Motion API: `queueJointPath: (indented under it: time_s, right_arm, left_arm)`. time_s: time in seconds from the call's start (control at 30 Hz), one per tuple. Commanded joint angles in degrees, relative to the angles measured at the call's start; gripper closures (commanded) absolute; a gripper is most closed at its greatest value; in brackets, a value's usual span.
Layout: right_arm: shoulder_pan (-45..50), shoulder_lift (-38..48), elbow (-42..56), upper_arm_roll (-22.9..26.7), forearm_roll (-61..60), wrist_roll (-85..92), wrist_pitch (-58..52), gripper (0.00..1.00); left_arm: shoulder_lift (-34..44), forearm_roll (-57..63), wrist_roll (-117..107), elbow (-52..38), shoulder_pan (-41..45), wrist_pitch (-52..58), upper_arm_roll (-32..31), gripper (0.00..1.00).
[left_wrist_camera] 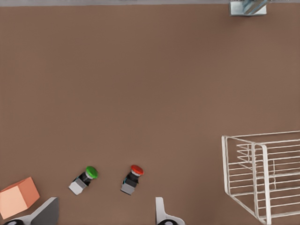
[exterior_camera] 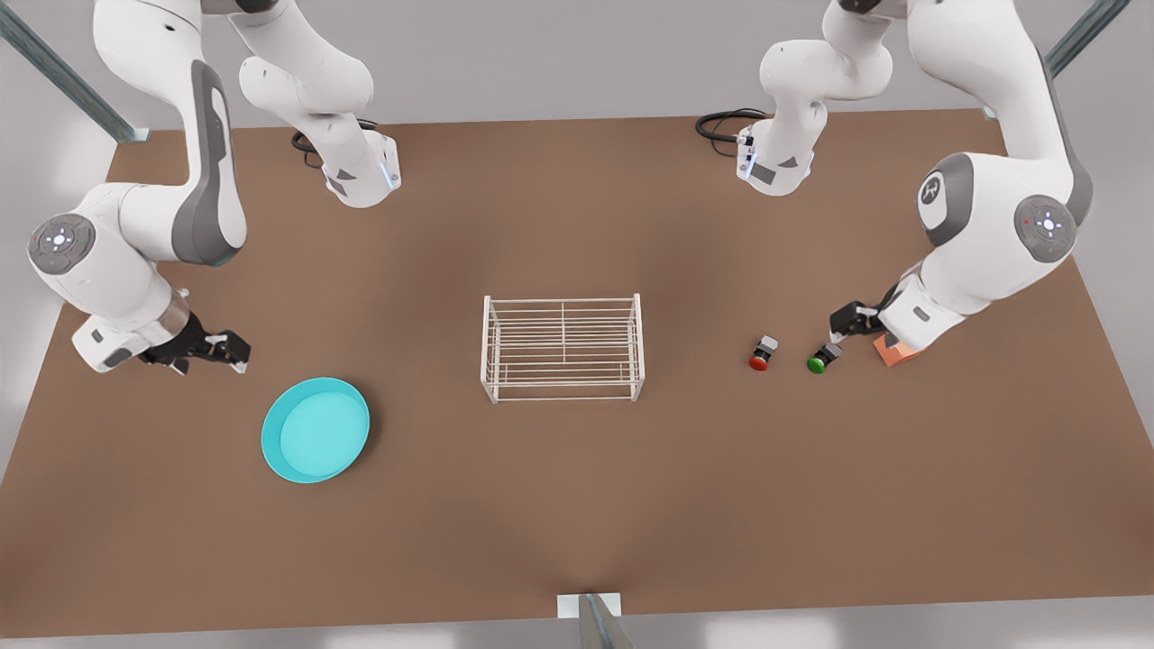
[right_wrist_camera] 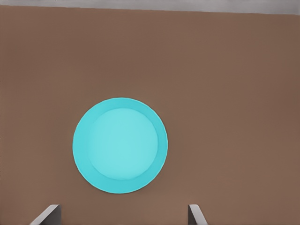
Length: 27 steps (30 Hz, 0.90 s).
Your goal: Place the plate on the shelf with right arm and place the red button switch in the plate with left arm
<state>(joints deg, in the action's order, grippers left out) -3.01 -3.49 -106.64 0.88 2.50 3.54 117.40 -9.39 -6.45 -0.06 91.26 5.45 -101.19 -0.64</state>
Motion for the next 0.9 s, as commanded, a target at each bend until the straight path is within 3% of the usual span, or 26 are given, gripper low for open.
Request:
queueJointPath:
  time_s: [0.0, 0.3, 0.43, 0.7, 0.77, 0.87]
  right_arm:
    - [0.1, -0.1, 0.0, 0.0, 0.1, 2.1, 3.2, 0.00]
    - [-1.2, -11.7, 5.0, 1.4, -0.7, 5.3, 3.4, 0.00]
    - [-4.9, -19.5, 9.3, 1.3, -9.2, 10.6, 3.4, 0.00]
    - [-8.2, -28.8, 11.1, 1.0, -14.2, 11.8, 3.4, 0.00]
    - [-10.3, -31.2, 12.2, -1.0, -14.3, 12.6, 3.4, 0.00]
    - [-12.1, -34.0, 12.5, -2.9, -14.2, 13.5, 4.3, 0.00]
  left_arm:
    - [-0.2, 2.2, -2.2, -0.1, 0.1, -3.2, -0.2, 0.00]
    - [-1.0, 2.2, -2.5, 0.8, -0.1, -1.0, -0.3, 0.00]
    - [-1.0, 2.2, -2.4, 0.7, -0.1, -1.1, -0.3, 0.00]
    - [-1.5, 2.2, -5.4, -0.1, 0.2, -1.1, -0.2, 0.00]
    - [-0.5, 2.3, -6.1, -2.1, 0.0, 8.3, -0.1, 0.00]
    - [-0.1, 1.6, -9.2, -2.1, -0.1, 9.8, 0.9, 0.00]
